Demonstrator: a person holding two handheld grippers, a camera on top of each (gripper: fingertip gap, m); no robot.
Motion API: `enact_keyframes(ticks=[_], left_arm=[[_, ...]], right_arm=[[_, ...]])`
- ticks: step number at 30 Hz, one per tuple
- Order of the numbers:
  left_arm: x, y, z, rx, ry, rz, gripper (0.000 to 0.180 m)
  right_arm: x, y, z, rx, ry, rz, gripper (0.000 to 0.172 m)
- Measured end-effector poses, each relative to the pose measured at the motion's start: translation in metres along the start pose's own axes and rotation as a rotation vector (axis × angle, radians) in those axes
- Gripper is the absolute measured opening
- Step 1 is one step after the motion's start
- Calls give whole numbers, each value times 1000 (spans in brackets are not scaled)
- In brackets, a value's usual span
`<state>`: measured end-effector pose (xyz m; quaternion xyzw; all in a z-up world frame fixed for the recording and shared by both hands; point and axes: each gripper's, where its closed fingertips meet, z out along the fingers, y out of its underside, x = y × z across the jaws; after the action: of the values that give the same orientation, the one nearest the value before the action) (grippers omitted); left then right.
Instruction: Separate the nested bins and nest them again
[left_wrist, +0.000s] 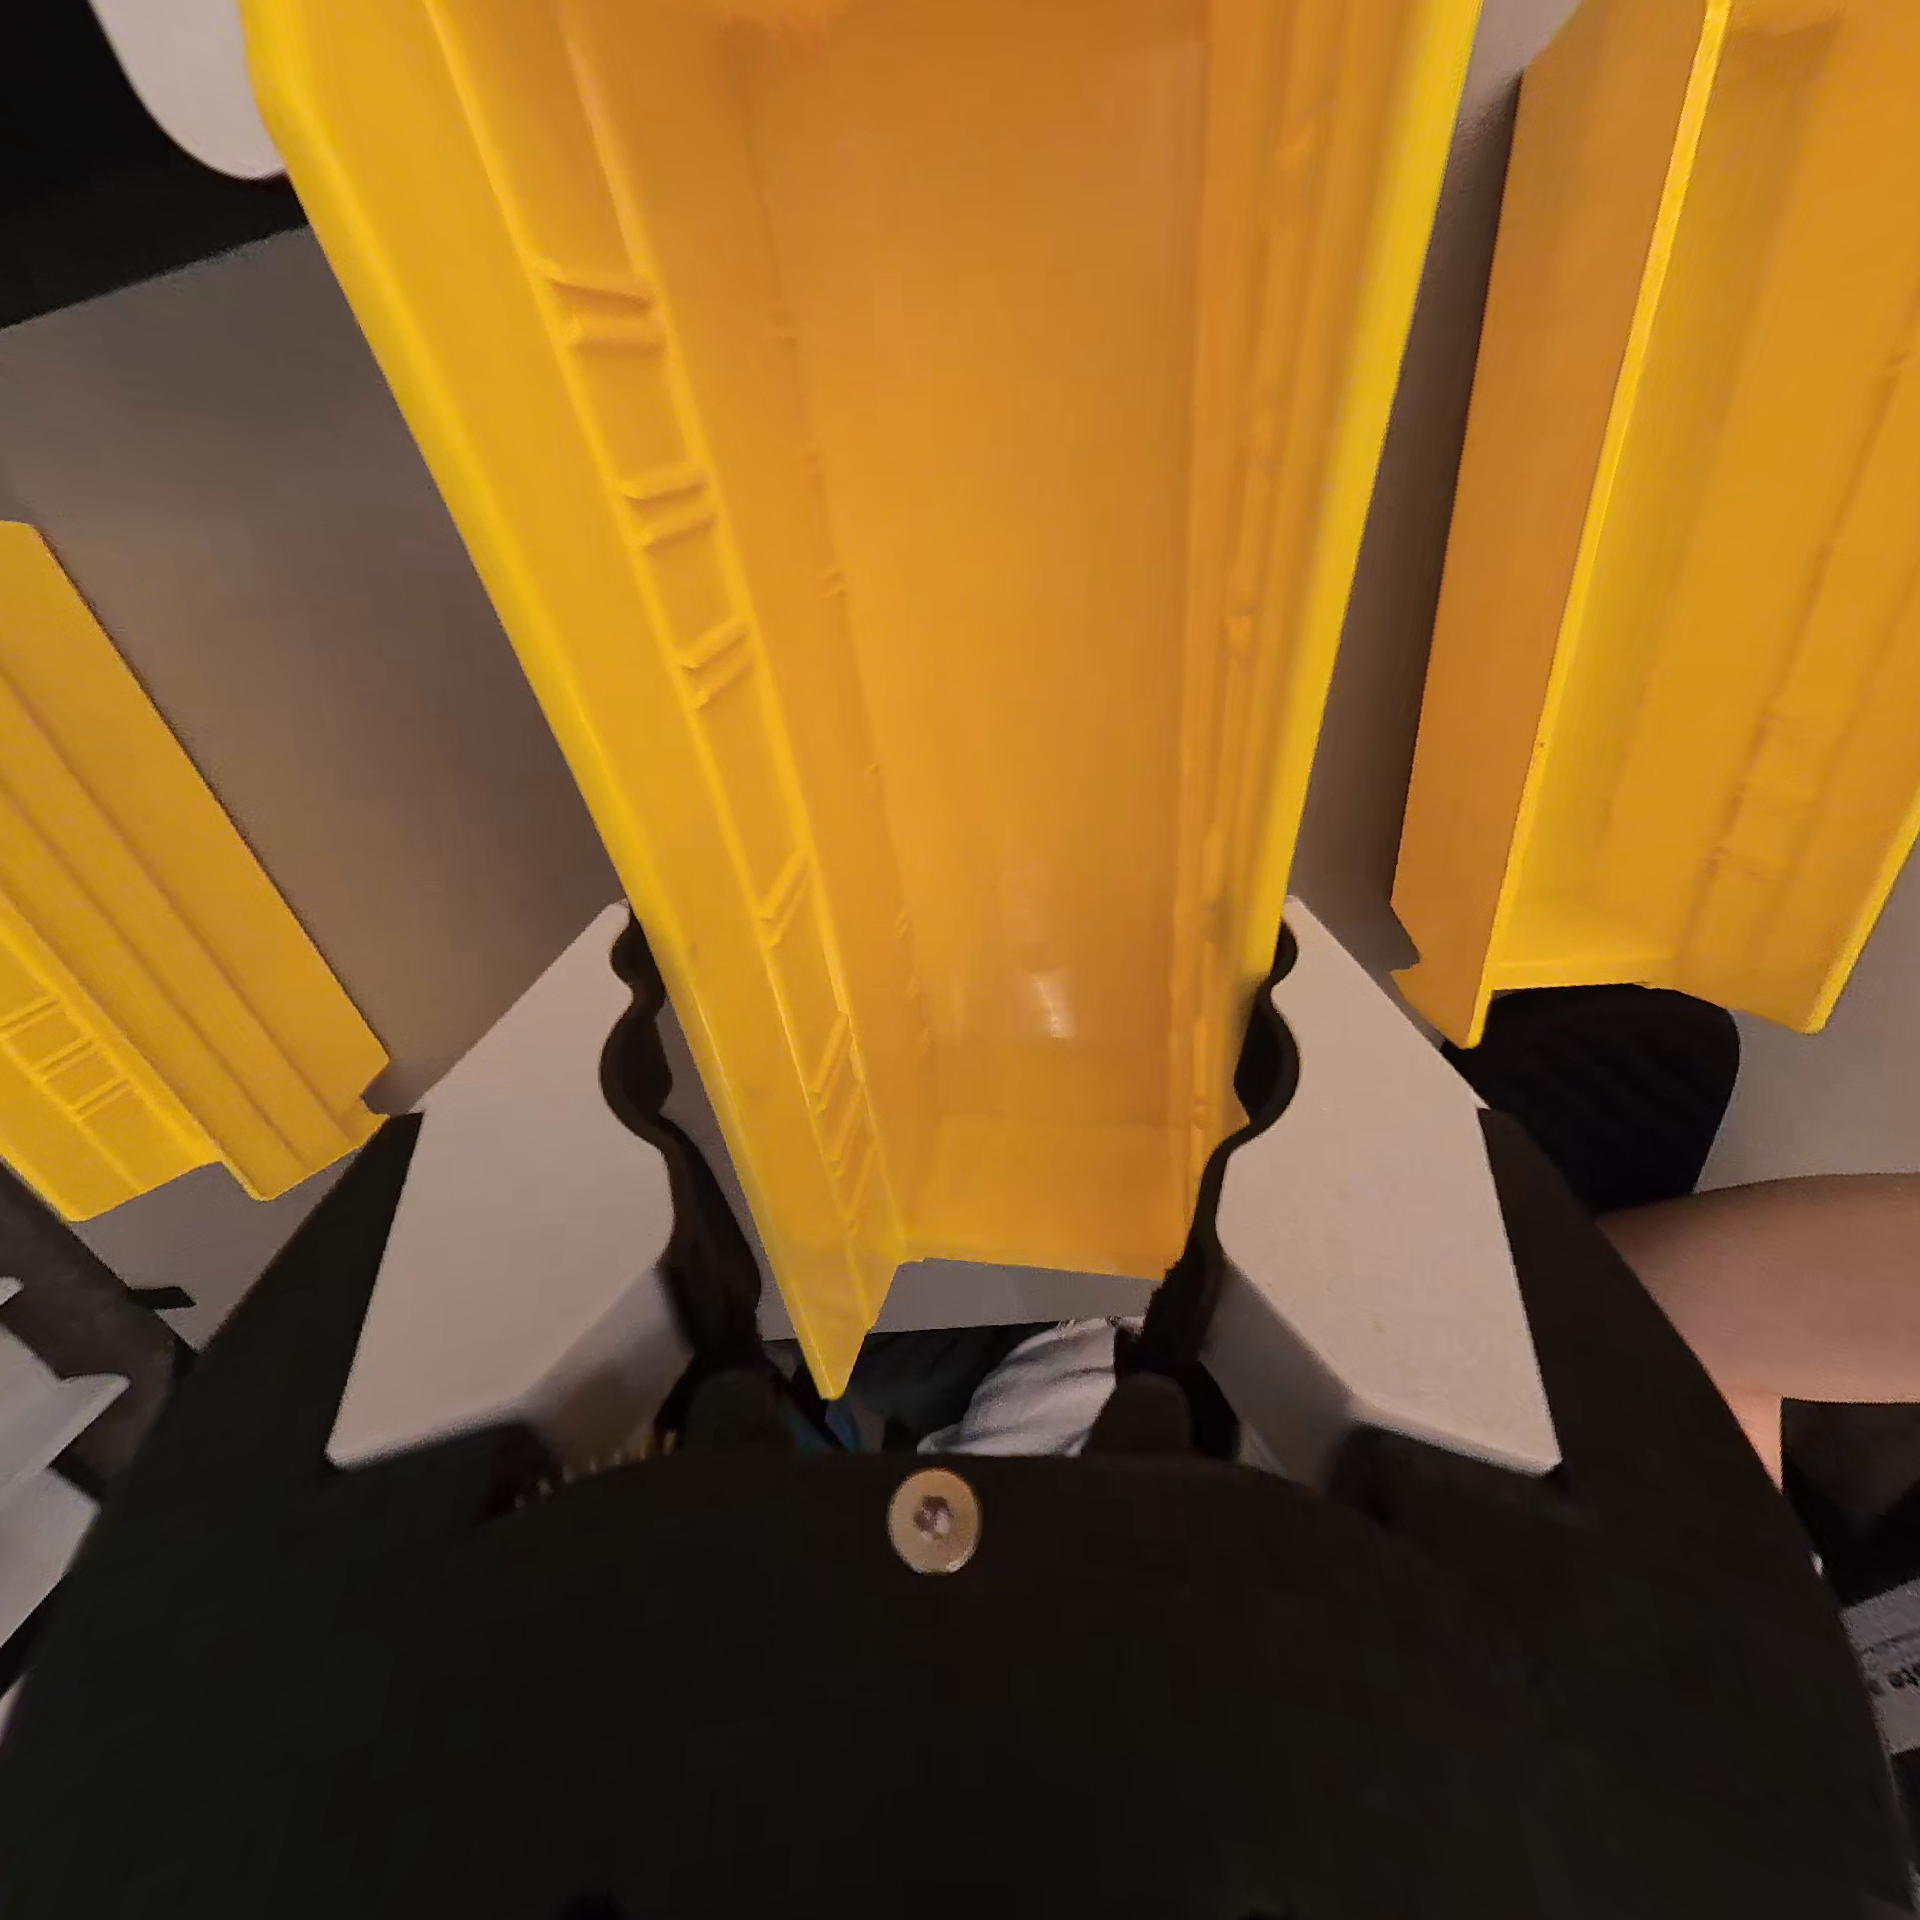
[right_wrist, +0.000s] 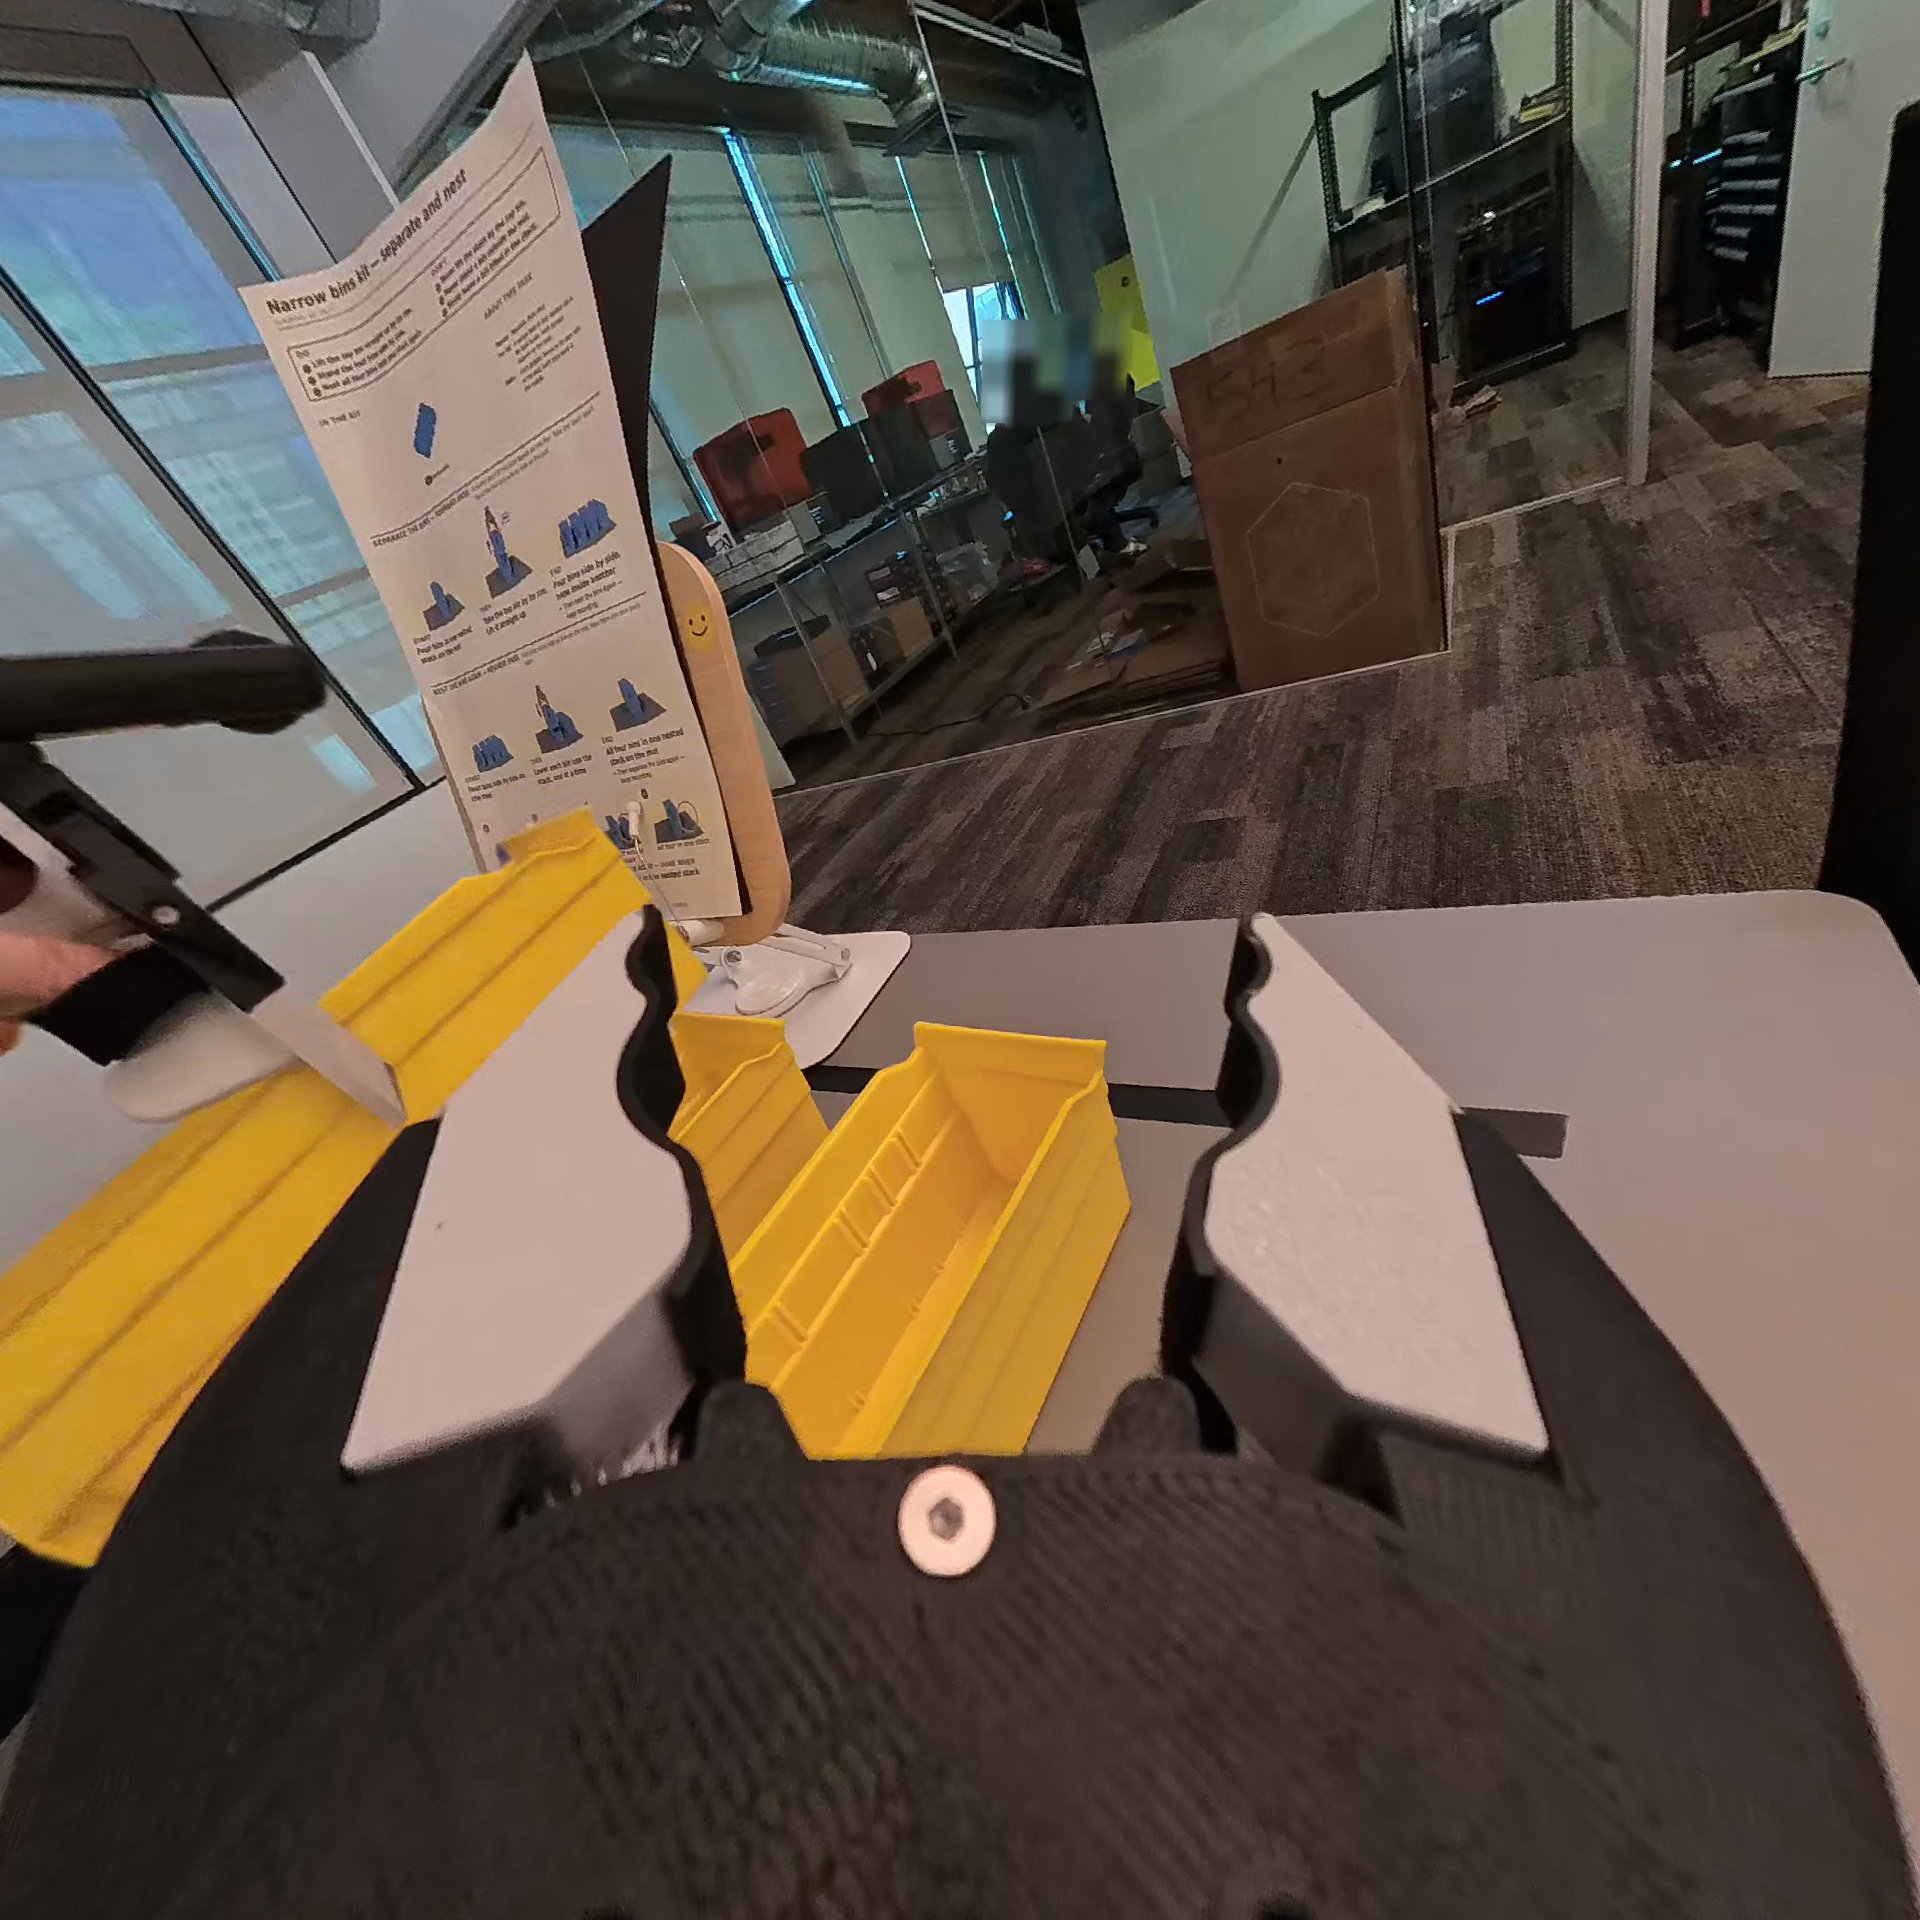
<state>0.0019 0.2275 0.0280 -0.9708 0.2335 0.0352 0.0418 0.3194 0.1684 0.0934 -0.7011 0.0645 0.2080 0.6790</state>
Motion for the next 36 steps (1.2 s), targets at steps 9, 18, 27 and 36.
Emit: enact_keyframes(ticks=[9, 18, 27, 36], left_arm=[[2, -2, 32, -84, -111, -4, 113], [12, -4, 71, -120, -144, 9, 114], [14, -9, 93, -97, -114, -26, 128], [-32, -24, 11, 95, -70, 69, 141]], right_arm=[[-2, -9, -4, 45, -73, 71, 106], [5, -5, -3, 37, -89, 117, 106], [3, -5, -2, 35, -93, 114, 106], [-1, 2, 4, -4, -73, 77, 106]])
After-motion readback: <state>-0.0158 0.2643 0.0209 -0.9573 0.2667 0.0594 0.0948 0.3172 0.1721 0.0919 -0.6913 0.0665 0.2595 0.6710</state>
